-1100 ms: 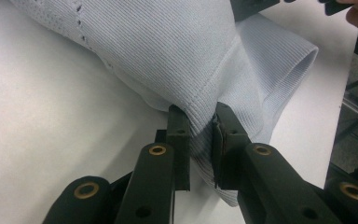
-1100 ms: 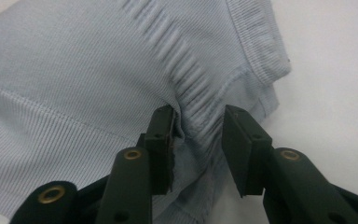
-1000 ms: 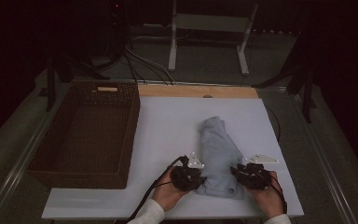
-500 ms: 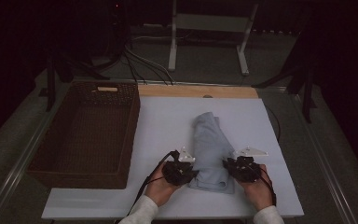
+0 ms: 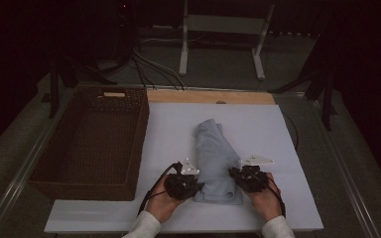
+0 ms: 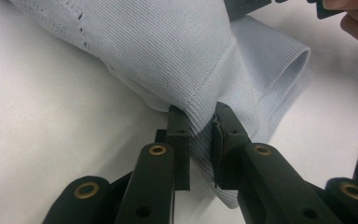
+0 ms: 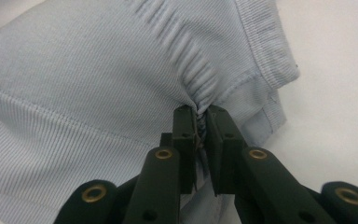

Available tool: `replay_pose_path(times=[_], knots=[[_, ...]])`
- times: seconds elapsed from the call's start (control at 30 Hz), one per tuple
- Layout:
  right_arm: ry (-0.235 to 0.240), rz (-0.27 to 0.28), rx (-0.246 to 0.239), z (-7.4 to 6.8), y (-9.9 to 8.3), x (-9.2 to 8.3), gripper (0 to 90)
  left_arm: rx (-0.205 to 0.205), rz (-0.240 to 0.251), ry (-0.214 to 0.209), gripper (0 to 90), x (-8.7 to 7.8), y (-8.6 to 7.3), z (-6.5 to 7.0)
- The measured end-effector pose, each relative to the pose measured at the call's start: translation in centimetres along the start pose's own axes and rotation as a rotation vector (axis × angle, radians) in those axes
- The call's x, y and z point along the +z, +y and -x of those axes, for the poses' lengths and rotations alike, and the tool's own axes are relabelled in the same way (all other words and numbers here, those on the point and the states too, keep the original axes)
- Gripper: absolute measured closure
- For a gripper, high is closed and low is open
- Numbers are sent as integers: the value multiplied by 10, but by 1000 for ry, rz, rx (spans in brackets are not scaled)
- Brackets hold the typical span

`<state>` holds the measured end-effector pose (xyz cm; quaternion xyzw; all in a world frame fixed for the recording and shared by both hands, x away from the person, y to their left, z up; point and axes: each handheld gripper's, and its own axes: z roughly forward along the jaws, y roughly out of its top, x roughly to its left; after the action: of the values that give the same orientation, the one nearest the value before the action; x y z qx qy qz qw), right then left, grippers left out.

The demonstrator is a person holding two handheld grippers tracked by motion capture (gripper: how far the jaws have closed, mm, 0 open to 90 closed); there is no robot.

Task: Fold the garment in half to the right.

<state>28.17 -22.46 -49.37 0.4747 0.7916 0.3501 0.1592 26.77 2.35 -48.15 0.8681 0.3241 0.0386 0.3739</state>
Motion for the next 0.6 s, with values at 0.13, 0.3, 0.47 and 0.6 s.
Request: replay_pose_path(times=[0.13,0.3,0.47,0.6], knots=[[9,2,-6,-3,1,1,831,2,2,-11,803,-3,-5,3],[24,6,-18,-7,2,2,832,2,6,-20,802,-8,-9,7],[37,17,-27,-10,2,1,834,-8,22,-37,802,-12,-14,10],[43,15,-34,-12,2,1,834,1,25,-60,802,-12,-15,17]])
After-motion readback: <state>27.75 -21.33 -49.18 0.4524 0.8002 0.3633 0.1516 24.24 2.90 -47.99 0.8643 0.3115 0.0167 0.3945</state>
